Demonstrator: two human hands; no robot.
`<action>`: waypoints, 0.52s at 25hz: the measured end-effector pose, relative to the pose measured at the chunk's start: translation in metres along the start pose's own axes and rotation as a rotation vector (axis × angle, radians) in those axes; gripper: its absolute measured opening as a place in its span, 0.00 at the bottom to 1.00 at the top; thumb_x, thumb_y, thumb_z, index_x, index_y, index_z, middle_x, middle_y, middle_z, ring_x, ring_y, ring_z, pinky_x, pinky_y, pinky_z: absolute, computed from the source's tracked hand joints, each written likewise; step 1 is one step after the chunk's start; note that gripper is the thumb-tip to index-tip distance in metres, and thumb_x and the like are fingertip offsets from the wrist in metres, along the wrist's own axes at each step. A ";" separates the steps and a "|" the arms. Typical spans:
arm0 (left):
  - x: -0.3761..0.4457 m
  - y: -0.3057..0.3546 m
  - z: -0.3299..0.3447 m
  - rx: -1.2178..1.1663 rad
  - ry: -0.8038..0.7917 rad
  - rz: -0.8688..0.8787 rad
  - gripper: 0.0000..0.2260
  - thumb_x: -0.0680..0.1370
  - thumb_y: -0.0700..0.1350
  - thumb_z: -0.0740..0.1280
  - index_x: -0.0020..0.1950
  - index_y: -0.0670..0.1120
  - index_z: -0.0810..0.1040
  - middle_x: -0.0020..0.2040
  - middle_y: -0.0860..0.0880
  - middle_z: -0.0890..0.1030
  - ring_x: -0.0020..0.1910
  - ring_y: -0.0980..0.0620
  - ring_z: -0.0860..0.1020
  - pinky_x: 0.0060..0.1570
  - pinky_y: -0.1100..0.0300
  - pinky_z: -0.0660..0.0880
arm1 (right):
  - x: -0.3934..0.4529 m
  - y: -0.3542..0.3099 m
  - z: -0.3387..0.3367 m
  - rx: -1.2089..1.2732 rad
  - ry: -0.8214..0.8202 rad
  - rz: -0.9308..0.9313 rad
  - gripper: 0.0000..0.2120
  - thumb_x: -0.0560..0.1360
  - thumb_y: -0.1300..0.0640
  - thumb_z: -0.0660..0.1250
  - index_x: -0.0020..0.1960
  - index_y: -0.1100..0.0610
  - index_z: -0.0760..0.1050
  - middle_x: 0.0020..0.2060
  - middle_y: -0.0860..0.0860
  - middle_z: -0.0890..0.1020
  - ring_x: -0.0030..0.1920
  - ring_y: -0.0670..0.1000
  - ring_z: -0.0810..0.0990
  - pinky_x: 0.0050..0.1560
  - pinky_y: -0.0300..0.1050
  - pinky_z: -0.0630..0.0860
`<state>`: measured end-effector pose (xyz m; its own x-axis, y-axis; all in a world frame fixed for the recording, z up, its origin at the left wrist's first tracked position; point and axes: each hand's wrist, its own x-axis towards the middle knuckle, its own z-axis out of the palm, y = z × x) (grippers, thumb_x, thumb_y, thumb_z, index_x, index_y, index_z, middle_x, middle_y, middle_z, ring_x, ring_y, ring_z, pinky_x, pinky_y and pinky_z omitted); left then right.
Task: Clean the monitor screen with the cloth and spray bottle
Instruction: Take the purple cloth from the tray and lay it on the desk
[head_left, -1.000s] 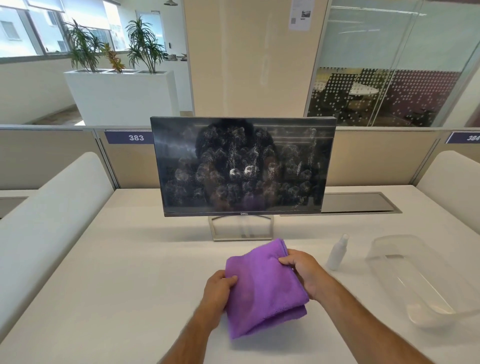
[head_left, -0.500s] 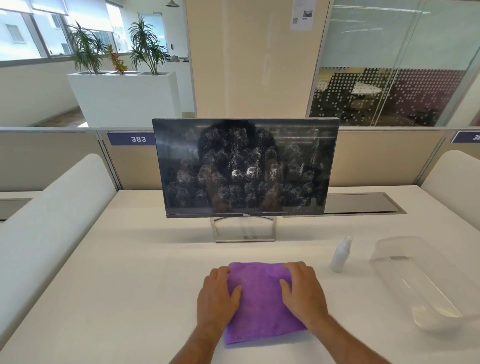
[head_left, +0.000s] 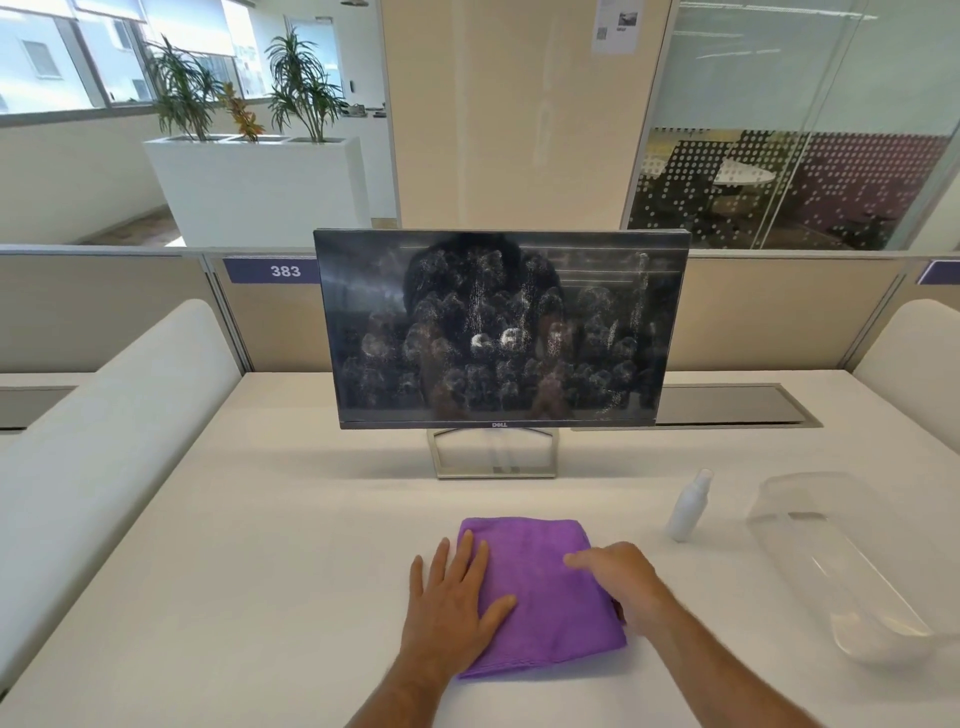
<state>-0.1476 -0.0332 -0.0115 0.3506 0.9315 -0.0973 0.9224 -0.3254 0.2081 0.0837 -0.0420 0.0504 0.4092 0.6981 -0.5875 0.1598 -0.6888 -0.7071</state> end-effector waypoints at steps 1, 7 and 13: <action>0.001 0.001 0.000 0.008 -0.003 -0.010 0.41 0.72 0.75 0.35 0.81 0.56 0.42 0.82 0.53 0.42 0.81 0.45 0.45 0.76 0.40 0.40 | -0.001 -0.001 -0.004 0.050 -0.055 0.049 0.20 0.68 0.54 0.76 0.53 0.64 0.77 0.47 0.57 0.84 0.45 0.57 0.84 0.41 0.47 0.80; 0.004 0.004 -0.001 0.007 -0.021 -0.020 0.41 0.73 0.75 0.36 0.81 0.55 0.41 0.82 0.52 0.42 0.81 0.44 0.44 0.76 0.39 0.41 | -0.006 0.005 -0.013 0.077 -0.197 0.090 0.08 0.76 0.62 0.68 0.55 0.62 0.77 0.50 0.60 0.84 0.50 0.60 0.84 0.46 0.51 0.81; 0.002 0.003 -0.001 -0.009 -0.030 0.004 0.49 0.67 0.80 0.33 0.81 0.54 0.40 0.82 0.52 0.41 0.81 0.43 0.43 0.75 0.38 0.39 | -0.010 0.020 -0.008 -0.103 -0.164 -0.016 0.07 0.78 0.56 0.65 0.55 0.58 0.73 0.46 0.55 0.81 0.40 0.53 0.81 0.36 0.45 0.81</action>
<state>-0.1442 -0.0318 -0.0099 0.3586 0.9250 -0.1254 0.9196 -0.3271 0.2175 0.0901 -0.0648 0.0454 0.2551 0.7258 -0.6388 0.2592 -0.6879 -0.6780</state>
